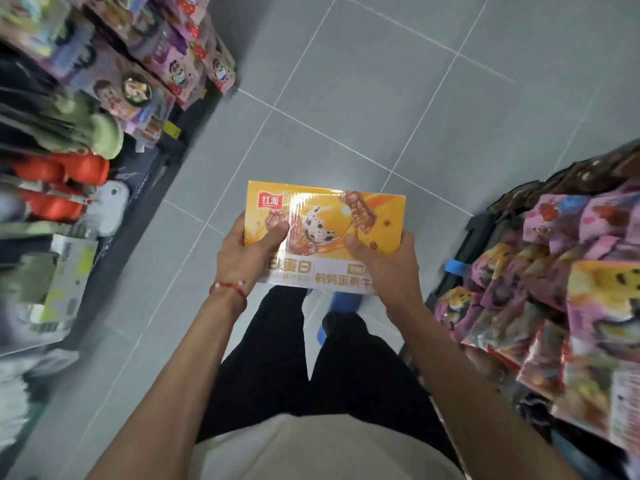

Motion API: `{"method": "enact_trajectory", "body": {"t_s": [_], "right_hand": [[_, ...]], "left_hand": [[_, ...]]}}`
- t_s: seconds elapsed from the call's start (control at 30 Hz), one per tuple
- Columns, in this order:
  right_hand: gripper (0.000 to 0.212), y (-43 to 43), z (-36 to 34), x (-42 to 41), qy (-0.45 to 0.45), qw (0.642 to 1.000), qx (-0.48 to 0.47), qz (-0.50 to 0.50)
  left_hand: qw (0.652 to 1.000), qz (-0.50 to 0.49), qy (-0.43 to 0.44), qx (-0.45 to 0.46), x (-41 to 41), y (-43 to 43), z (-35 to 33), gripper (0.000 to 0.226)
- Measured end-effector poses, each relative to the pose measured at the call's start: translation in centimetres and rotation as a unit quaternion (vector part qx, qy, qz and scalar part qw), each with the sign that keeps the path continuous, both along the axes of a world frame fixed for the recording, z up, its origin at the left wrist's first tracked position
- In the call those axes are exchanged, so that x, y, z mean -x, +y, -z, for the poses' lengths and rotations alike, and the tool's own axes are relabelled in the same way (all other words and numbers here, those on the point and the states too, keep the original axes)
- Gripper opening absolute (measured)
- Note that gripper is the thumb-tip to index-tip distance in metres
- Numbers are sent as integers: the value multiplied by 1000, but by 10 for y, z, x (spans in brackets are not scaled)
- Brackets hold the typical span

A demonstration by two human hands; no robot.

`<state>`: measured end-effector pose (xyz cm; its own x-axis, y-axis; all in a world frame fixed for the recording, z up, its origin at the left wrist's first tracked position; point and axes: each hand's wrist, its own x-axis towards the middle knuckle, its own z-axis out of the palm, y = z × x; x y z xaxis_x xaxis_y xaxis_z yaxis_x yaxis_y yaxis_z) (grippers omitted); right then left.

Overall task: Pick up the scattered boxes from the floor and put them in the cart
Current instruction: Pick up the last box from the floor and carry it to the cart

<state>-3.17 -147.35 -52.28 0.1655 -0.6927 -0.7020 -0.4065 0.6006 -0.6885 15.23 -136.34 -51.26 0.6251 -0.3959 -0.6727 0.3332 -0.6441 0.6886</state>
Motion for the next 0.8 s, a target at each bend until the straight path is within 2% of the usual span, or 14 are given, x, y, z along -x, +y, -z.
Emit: {"method": "enact_trajectory", "body": {"t_s": [0.17,0.33,0.53,0.8], "right_hand": [[63,20,-38,-3,-14,996,5,-85],[43,58,-68,-21,-42,982,13,-182],[48,133,-89,-51,-73,951,1,-301],[55,294,-104,-84,-91,898,12,-429]], "left_hand": [[997,-68,-6,45,10,47,-43,32],[983,-170,-26,71,17,109,-75,31],[957,-277,-54,67,33,217,-97,36],[900,-417,-94,84,68,398,-112,33]]}}
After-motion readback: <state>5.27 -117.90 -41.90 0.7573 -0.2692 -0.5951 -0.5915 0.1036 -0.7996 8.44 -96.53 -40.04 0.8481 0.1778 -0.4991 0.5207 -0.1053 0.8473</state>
